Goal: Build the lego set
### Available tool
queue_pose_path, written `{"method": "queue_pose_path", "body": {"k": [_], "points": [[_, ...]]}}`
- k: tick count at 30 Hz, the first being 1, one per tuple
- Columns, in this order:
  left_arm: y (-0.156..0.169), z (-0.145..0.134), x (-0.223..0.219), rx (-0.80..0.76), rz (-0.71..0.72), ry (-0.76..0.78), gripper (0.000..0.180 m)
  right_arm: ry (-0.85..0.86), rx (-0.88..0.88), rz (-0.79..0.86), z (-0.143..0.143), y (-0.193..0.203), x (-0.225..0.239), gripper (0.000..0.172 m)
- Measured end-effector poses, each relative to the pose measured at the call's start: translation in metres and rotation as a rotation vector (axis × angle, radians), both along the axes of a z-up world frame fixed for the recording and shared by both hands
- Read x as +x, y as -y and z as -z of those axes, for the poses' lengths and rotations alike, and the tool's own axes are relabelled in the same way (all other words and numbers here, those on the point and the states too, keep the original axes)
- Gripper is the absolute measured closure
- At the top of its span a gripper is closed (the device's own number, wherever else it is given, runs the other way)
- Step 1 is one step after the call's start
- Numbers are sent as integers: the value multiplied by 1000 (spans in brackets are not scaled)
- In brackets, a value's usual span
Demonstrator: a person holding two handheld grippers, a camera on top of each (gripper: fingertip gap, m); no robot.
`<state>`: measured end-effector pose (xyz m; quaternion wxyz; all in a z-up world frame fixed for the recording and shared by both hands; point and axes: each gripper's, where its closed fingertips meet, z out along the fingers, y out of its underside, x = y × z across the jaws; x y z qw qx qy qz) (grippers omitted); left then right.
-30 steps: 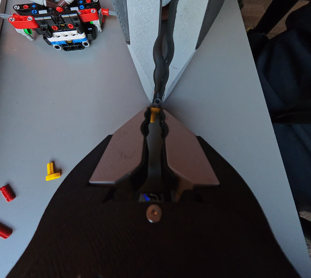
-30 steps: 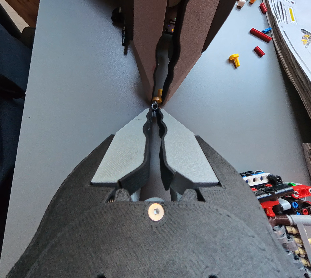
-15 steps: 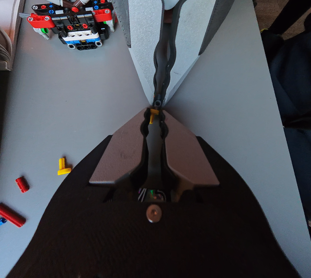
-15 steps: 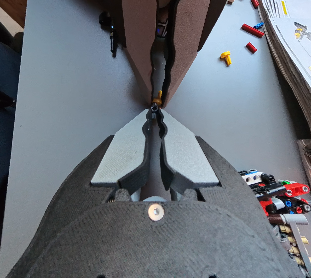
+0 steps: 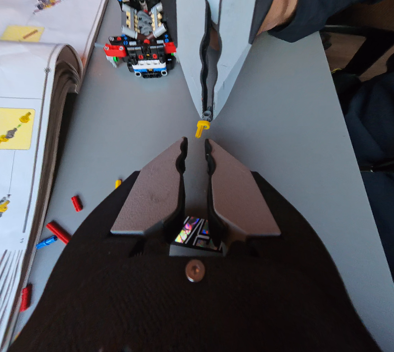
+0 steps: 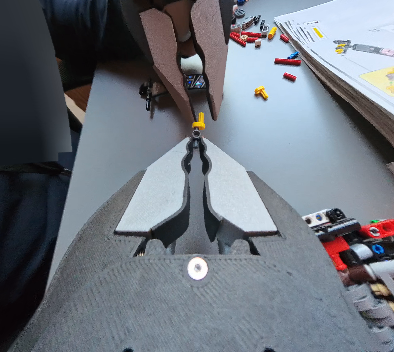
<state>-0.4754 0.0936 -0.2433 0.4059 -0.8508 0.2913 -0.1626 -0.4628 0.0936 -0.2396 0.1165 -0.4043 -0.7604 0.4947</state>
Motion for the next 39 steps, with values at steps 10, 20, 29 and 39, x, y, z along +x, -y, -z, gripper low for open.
{"method": "queue_pose_path", "body": {"k": [10, 20, 29, 39], "points": [[-2, 10, 7, 57, 33, -177, 178, 91, -49, -16, 5, 2, 3, 168], [-8, 27, 16, 0, 10, -219, 178, 61, -108, 15, -3, -3, 1, 172], [-1, 21, 26, -162, 15, 82, 179, -7, -82, 26, -9, -5, -3, 168], [9, 29, 29, -231, 47, 71, 179, -102, 199, -62, 8, 10, 2, 166]]}}
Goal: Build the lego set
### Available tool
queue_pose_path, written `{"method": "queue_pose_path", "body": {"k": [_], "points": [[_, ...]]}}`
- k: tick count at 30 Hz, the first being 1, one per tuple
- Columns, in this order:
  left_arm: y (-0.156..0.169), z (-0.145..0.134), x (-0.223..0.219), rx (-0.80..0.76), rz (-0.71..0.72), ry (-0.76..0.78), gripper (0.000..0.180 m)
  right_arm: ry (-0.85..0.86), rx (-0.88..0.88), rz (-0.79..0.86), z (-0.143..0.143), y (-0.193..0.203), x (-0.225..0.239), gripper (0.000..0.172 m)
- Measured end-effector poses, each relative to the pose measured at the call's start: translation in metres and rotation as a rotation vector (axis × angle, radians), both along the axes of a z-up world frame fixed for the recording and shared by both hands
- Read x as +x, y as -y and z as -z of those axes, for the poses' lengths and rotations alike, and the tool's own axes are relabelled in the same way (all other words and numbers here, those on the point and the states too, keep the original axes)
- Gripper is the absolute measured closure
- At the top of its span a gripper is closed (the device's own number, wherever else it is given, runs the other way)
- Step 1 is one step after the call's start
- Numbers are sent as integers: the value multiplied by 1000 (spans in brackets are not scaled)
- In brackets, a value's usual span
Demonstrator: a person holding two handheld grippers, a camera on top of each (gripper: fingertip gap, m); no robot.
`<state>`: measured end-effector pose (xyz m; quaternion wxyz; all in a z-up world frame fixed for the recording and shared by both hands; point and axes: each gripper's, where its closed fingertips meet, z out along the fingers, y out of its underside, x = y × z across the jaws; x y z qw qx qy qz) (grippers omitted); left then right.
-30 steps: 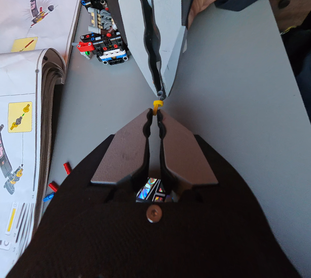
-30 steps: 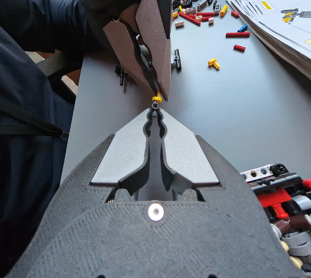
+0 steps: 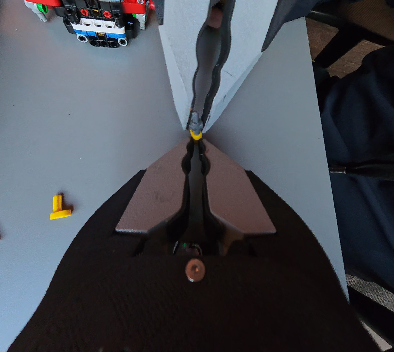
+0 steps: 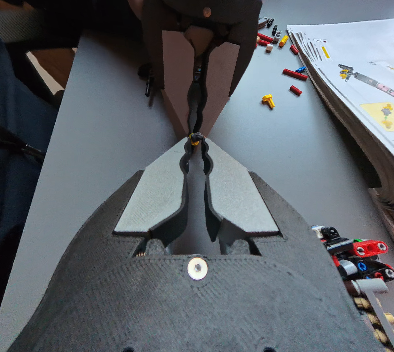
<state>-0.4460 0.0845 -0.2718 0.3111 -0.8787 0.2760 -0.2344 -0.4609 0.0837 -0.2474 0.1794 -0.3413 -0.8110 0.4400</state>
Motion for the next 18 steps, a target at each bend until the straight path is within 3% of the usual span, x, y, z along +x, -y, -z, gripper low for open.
{"method": "queue_pose_path", "body": {"k": [8, 13, 15, 18], "points": [[-8, -6, -13, 39, -61, 30, 179, 129, -66, 39, 8, -12, 2, 168], [-14, -5, -12, 110, -54, -42, 178, 252, -120, 51, 17, -12, 3, 168], [-15, -6, -13, 158, -52, -91, 178, 246, -143, 64, 14, -14, 2, 168], [-11, -11, -9, 129, -39, -47, 178, 214, -151, 41, 10, -11, 4, 168]]}}
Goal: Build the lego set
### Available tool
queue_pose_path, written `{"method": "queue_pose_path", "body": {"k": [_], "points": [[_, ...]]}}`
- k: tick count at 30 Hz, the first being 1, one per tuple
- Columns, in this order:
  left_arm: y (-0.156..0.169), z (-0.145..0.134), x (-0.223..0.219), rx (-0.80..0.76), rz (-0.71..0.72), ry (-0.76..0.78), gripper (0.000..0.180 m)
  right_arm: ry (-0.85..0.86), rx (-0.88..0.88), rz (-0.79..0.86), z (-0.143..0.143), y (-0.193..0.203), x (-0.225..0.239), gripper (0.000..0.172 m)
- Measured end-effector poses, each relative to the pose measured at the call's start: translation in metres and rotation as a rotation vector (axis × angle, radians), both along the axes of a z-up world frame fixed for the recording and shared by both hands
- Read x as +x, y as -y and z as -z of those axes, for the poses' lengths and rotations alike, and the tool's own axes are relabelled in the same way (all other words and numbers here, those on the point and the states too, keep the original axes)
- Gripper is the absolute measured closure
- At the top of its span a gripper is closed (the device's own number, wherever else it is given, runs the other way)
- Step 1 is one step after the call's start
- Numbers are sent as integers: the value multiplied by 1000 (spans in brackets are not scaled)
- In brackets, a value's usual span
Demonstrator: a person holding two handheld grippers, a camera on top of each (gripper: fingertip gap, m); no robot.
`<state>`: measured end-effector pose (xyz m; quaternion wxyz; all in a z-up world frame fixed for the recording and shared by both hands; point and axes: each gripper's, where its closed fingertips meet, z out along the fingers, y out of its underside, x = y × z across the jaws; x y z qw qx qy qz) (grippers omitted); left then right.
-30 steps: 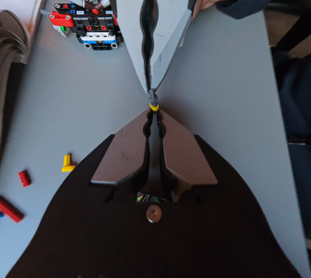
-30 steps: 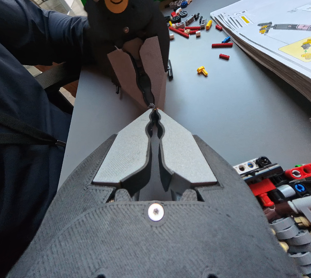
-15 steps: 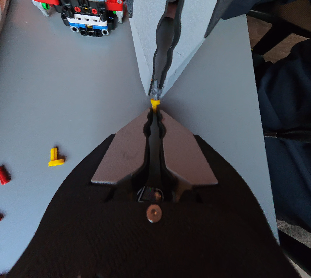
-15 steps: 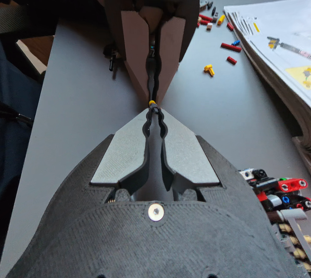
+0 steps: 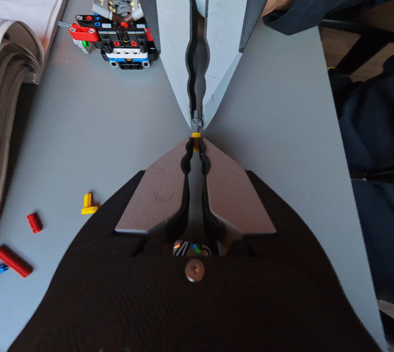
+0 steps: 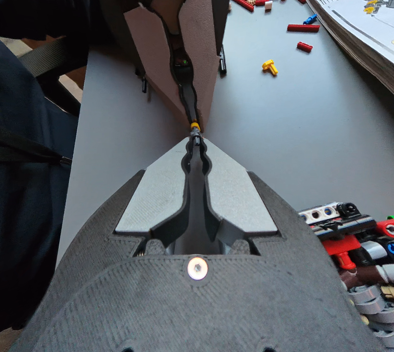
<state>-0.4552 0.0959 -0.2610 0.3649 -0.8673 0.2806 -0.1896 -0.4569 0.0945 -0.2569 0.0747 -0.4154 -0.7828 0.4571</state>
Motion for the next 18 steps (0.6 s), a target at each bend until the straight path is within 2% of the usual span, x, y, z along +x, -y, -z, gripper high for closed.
{"method": "queue_pose_path", "body": {"k": [4, 8, 18], "points": [[6, 3, 2, -75, 15, 79, 179, -57, 54, -12, -1, -1, 1, 166], [12, 6, 7, -149, 38, 157, 179, -69, 36, -43, -4, 1, 4, 166], [16, 9, 9, -185, 65, 169, 179, -50, 117, -89, 7, 8, 9, 170]]}}
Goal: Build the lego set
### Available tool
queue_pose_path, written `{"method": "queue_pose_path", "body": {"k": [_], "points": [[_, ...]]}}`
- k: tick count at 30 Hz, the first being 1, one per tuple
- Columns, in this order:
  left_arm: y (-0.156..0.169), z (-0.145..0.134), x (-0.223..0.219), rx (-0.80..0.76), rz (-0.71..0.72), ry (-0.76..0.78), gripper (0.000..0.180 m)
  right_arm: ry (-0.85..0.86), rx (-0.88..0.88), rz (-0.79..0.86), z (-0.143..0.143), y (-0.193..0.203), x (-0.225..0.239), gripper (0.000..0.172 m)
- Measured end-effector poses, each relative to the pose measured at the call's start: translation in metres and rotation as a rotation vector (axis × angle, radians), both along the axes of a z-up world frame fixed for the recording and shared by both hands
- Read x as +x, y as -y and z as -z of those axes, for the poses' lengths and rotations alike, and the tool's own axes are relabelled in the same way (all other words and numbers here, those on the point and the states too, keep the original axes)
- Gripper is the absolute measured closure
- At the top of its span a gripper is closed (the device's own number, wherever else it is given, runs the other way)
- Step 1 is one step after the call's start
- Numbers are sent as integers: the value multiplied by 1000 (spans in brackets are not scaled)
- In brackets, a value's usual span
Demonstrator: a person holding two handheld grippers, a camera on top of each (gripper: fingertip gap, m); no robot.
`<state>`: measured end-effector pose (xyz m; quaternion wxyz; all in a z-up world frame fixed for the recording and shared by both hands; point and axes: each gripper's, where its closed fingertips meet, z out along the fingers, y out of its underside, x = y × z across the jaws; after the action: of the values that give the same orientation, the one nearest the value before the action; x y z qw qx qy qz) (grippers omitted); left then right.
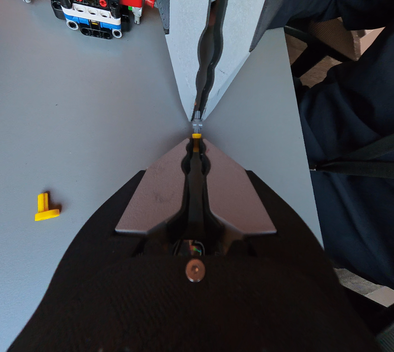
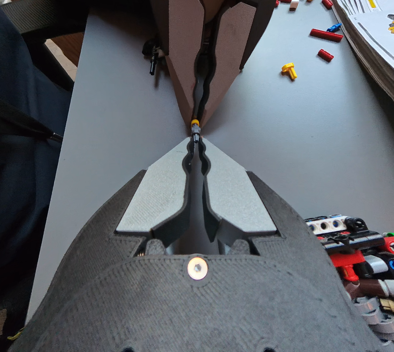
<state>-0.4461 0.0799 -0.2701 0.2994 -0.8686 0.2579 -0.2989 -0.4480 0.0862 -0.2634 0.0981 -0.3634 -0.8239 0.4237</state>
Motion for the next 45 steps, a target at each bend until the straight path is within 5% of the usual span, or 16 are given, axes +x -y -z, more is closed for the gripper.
{"method": "queue_pose_path", "body": {"k": [26, 35, 45], "points": [[-8, -5, -2, 150, 5, -108, 176, 223, -146, 41, 7, -4, 5, 170], [-5, -9, 4, 124, 22, -38, 168, 106, -28, 35, 8, -3, 4, 170], [-7, -9, 2, 144, 2, -60, 176, 37, -86, 31, -5, -1, 1, 165]]}}
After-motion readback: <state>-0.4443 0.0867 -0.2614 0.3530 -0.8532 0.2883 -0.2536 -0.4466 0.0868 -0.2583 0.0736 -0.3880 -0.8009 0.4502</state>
